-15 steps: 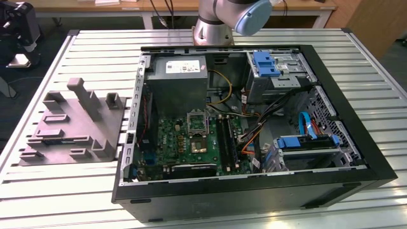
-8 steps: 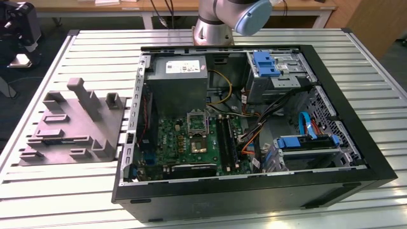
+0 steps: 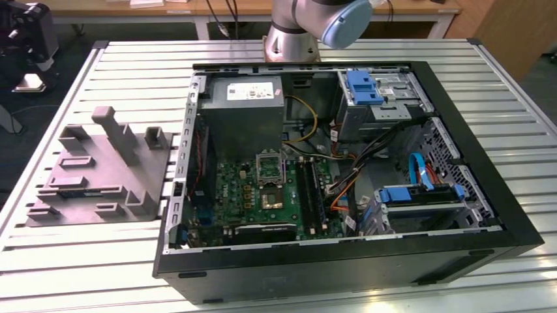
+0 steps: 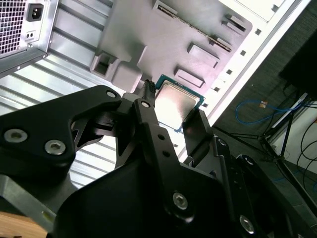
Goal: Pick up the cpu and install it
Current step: 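Pick up the cpu and move it towards the insertion slot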
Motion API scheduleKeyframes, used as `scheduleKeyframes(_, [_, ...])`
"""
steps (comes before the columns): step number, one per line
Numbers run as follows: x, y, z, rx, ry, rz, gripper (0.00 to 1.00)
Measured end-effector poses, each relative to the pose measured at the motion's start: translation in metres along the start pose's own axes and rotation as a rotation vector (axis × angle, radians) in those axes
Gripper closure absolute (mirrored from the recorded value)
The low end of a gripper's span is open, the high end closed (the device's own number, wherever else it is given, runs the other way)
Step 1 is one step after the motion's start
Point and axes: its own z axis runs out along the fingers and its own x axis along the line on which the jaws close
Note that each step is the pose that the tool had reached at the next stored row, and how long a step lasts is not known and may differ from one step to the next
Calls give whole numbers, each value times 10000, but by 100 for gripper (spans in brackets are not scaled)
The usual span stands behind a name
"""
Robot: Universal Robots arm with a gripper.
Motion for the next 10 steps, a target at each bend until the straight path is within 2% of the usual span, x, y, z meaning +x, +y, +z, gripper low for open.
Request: scheduleKeyframes(10, [-30,1,1,0,-1,1,53])
